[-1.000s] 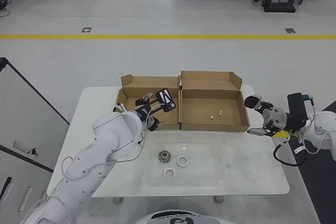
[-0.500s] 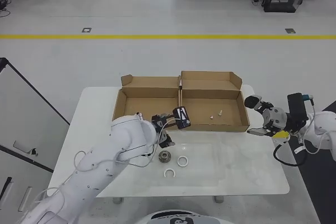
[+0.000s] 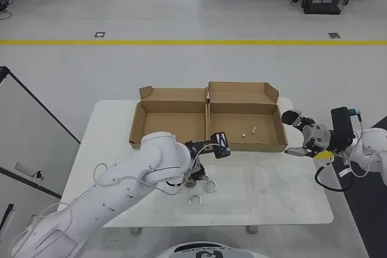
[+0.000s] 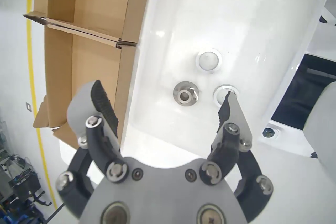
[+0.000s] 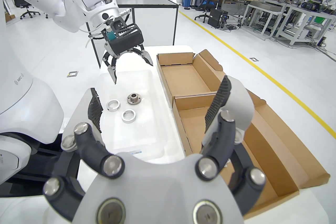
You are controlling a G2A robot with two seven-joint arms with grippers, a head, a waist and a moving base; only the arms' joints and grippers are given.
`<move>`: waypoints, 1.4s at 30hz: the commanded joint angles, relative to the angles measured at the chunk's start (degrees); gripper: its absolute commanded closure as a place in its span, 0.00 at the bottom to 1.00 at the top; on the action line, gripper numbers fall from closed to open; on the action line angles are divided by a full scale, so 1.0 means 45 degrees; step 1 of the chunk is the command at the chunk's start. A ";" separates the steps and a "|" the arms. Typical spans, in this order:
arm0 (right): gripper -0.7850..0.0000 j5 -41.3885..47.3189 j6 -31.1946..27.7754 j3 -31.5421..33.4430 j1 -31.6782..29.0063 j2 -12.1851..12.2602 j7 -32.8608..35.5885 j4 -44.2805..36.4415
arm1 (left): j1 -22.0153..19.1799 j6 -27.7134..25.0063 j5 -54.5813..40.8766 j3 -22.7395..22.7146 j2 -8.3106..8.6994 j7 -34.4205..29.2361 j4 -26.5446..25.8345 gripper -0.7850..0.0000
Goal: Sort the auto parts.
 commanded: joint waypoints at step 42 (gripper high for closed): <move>0.00 -0.0003 0.0000 0.0000 0.0000 0.0000 -0.0014 0.0000 | -0.1364 0.0371 -0.0576 0.2037 -0.0473 0.0229 0.0875 0.00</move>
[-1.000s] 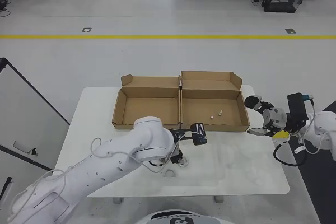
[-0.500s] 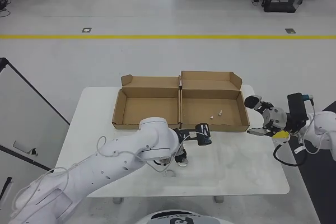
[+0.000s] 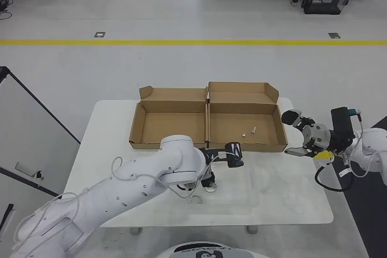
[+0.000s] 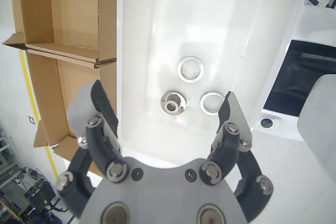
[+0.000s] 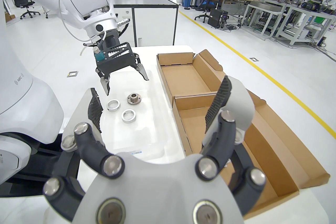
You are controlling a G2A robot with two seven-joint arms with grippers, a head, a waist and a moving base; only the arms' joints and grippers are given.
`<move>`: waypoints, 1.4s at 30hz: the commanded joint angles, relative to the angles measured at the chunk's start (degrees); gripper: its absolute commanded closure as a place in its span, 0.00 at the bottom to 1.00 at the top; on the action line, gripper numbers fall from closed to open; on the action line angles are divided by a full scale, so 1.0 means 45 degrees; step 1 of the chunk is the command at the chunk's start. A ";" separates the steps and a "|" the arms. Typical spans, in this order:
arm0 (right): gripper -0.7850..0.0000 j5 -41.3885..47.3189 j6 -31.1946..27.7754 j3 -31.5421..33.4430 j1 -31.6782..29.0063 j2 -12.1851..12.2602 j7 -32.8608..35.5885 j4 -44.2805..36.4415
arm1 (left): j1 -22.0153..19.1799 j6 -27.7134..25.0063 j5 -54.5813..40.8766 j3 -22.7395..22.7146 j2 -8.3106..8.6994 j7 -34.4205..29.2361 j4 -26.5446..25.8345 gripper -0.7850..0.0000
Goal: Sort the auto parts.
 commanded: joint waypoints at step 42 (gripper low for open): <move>0.00 -0.0003 0.0000 0.0000 0.0000 0.0000 -0.0014 0.0000 | -0.3856 -0.0286 -0.3832 0.4000 -0.2529 -0.0311 0.5279 0.45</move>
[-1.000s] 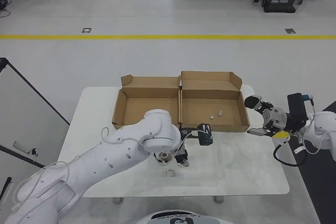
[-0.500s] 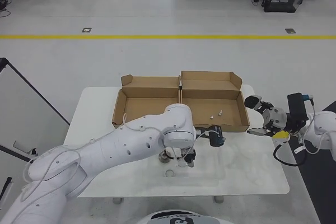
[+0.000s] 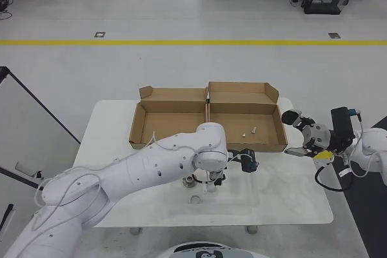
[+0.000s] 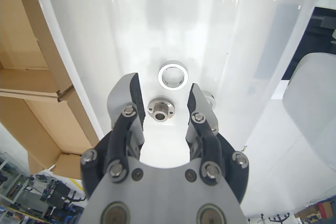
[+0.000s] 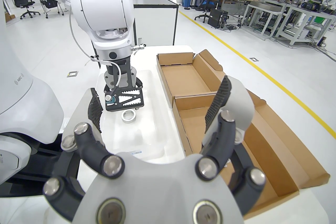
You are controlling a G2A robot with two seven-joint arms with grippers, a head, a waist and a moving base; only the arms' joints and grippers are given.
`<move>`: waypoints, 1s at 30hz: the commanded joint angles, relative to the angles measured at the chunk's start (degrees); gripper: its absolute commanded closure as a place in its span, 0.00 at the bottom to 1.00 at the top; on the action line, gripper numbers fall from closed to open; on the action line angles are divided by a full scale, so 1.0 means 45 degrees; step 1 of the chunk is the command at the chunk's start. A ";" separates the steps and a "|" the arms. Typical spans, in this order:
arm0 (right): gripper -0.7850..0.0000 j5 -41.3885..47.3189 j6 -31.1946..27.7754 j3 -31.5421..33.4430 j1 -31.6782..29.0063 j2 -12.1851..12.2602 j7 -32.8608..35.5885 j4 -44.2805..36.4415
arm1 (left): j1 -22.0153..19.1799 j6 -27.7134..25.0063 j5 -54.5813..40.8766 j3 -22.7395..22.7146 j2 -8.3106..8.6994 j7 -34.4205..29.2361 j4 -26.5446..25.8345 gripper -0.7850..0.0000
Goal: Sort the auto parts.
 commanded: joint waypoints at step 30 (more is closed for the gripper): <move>0.00 -0.0003 0.0000 0.0000 0.0000 0.0000 -0.0014 0.0000 | 0.0645 -0.0712 0.0640 0.0824 -0.0466 0.0713 0.2096 0.54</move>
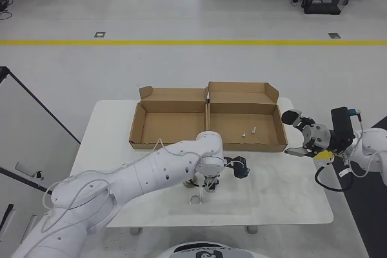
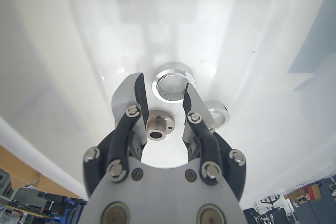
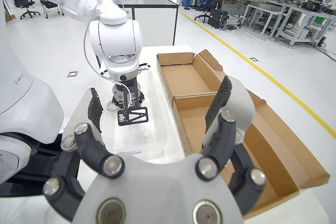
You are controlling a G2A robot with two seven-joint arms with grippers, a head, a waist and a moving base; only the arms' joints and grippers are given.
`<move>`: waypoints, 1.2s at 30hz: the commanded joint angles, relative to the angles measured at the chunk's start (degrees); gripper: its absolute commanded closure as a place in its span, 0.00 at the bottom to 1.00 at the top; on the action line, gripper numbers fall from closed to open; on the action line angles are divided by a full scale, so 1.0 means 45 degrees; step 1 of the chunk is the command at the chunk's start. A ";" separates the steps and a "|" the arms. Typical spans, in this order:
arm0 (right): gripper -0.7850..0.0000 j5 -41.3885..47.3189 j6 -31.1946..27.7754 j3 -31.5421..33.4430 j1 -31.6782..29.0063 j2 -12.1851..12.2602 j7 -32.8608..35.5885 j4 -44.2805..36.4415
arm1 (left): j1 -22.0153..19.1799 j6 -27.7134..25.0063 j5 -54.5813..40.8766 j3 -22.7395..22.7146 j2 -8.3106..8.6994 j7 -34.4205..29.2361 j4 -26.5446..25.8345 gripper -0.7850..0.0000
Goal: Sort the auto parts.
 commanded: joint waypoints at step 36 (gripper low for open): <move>0.00 -0.0003 0.0000 0.0000 0.0000 0.0000 -0.0014 0.0000 | 0.0253 -0.0189 0.0553 0.0000 -0.0427 0.0190 0.0957 0.62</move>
